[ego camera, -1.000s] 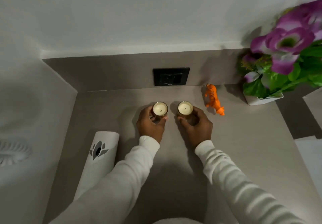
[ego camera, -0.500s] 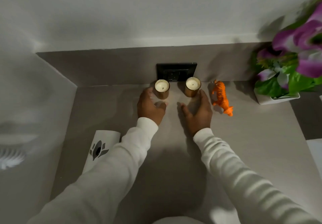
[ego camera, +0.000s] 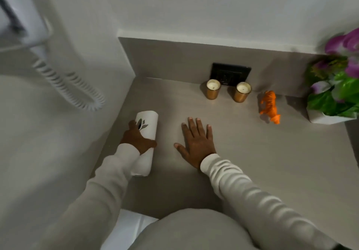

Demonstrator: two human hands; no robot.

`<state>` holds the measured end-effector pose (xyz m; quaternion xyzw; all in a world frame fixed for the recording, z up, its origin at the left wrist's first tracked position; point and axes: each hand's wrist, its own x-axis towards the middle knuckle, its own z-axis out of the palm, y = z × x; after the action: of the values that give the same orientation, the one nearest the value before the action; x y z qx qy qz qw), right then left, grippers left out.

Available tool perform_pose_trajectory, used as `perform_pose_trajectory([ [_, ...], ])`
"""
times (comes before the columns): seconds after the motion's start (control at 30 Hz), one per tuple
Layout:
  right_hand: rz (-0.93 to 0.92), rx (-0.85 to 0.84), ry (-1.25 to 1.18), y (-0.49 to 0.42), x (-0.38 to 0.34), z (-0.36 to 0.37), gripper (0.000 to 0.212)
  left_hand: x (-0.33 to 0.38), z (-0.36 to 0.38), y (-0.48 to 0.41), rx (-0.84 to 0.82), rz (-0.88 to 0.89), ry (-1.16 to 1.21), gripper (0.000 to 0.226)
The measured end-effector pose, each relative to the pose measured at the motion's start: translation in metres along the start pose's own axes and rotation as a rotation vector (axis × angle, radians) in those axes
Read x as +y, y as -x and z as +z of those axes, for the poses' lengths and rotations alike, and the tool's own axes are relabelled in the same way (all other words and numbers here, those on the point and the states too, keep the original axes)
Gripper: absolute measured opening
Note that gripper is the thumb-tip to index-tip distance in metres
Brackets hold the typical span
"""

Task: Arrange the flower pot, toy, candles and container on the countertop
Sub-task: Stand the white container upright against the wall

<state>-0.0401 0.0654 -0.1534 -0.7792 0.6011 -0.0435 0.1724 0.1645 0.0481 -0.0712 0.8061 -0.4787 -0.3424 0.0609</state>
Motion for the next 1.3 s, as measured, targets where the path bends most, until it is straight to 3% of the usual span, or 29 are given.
perform_pose_trajectory([
  [0.1,-0.057,-0.062,0.048,-0.019,-0.014,-0.001,0.079,-0.005,-0.008,-0.001,0.098,0.010,0.147,0.102],
  [0.3,-0.076,-0.084,0.131,-0.040,-0.017,0.000,0.084,0.033,-0.023,-0.007,0.448,0.279,0.572,0.114],
  [0.53,-0.097,-0.070,0.124,-0.043,-0.015,-0.001,0.084,0.051,-0.003,-0.032,0.610,0.337,0.889,0.112],
  [0.63,-0.106,-0.045,0.112,-0.044,-0.013,0.000,0.084,0.045,0.011,-0.032,0.642,0.306,0.890,0.110],
  [0.87,-0.105,-0.078,0.137,-0.048,-0.011,0.002,0.083,0.008,0.057,-0.048,0.675,0.097,0.891,0.076],
  [1.3,-0.129,-0.069,0.140,-0.053,-0.009,-0.001,0.086,0.080,0.014,-0.155,0.803,-0.017,0.812,0.068],
])
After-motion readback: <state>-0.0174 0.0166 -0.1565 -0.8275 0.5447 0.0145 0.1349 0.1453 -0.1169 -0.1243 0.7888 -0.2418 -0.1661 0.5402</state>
